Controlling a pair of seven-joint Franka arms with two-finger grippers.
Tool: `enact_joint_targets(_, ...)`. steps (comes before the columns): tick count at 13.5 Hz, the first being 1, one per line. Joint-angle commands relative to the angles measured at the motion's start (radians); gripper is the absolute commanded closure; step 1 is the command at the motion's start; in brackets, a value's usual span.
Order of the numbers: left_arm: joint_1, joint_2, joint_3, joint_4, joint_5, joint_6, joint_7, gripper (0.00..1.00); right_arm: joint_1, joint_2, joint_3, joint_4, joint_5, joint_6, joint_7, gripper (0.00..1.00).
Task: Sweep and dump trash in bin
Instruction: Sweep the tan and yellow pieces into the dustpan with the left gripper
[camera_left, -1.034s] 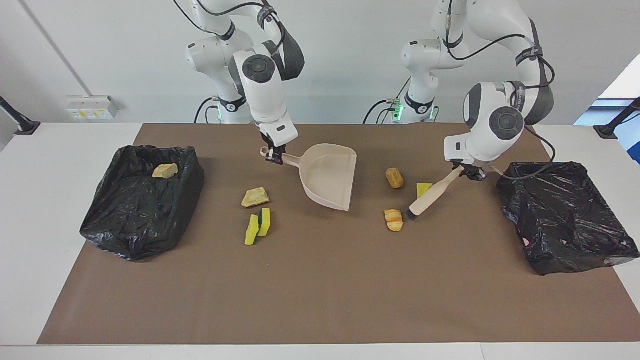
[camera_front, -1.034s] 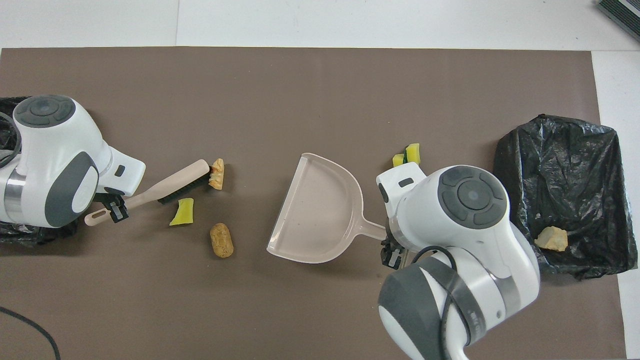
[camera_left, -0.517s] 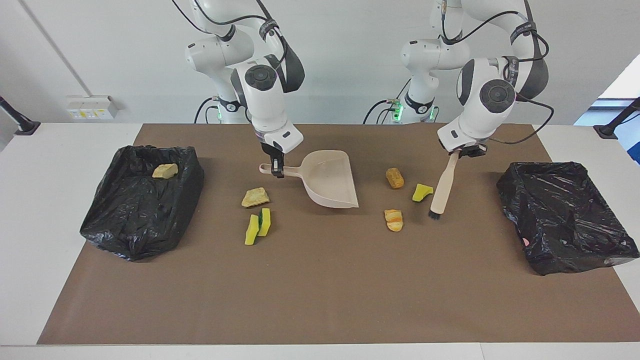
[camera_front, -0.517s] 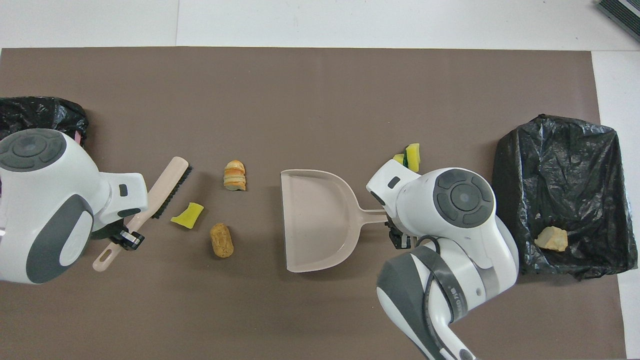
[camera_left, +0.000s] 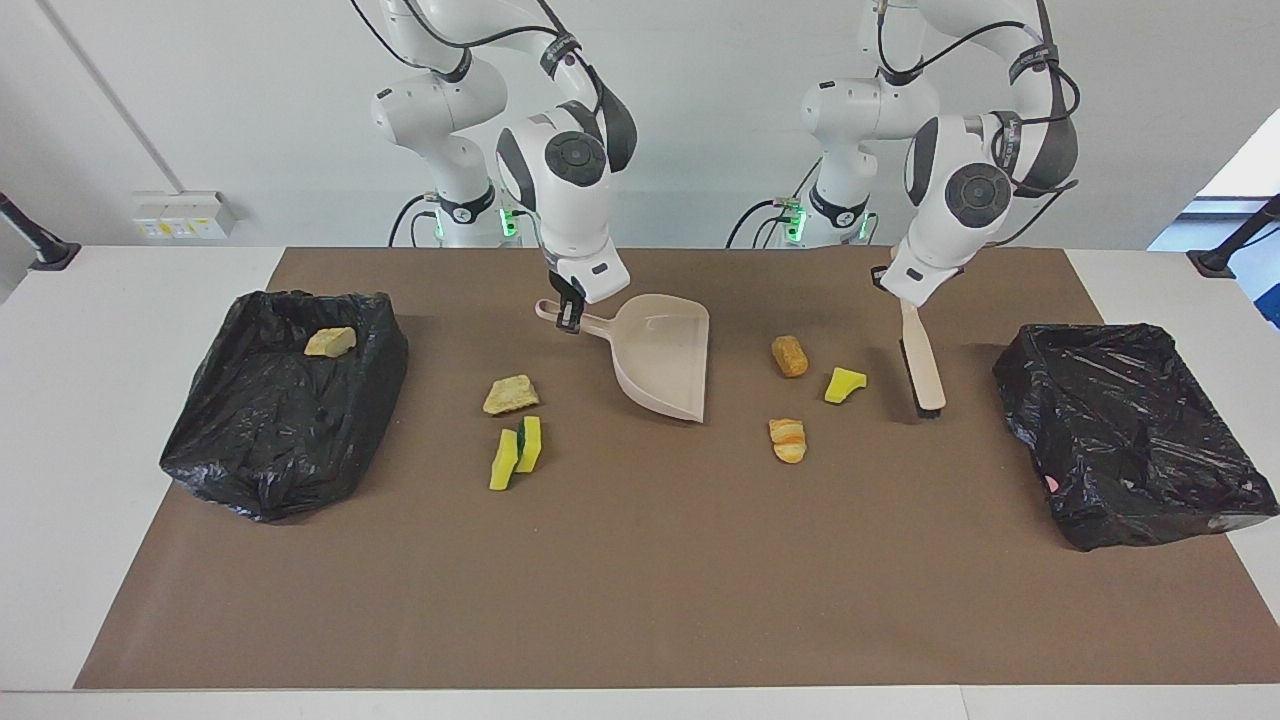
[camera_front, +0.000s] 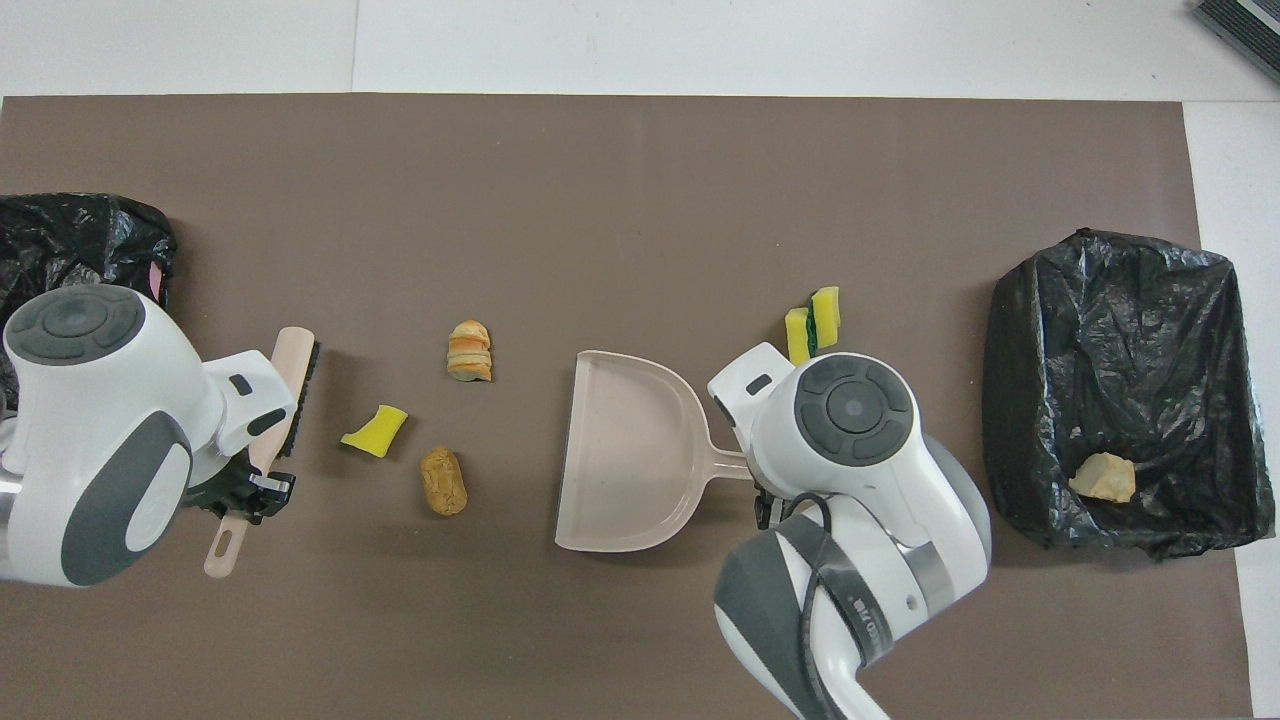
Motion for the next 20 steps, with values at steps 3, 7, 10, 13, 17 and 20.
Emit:
enact_joint_targets(3, -0.074, -0.125, 0.003, -0.155, -0.07, 0.096, -0.178, 1.0, 0.011, 0.017, 0.002, 0.01, -0.035, 0.005, 0.021, 1.0)
enact_joint_targets(7, -0.207, -0.111, 0.003, -0.18, -0.16, 0.184, -0.359, 1.0, 0.039, 0.049, 0.002, 0.018, -0.023, 0.053, 0.047, 1.0)
enact_joint_targets(10, -0.263, -0.091, 0.003, -0.21, -0.211, 0.249, -0.423, 1.0, 0.077, 0.089, 0.002, 0.033, -0.018, 0.086, 0.122, 1.0)
enact_joint_targets(13, -0.315, -0.04, 0.003, -0.207, -0.305, 0.33, -0.418, 1.0, 0.078, 0.096, 0.002, 0.053, -0.029, 0.062, 0.124, 1.0)
enact_joint_targets(17, -0.404, 0.035, 0.003, -0.189, -0.387, 0.445, -0.413, 1.0, 0.078, 0.096, 0.002, 0.054, -0.029, 0.053, 0.125, 1.0)
enact_joint_targets(20, -0.453, 0.078, 0.001, -0.139, -0.438, 0.478, -0.41, 1.0, 0.078, 0.096, 0.002, 0.059, -0.029, 0.051, 0.127, 1.0)
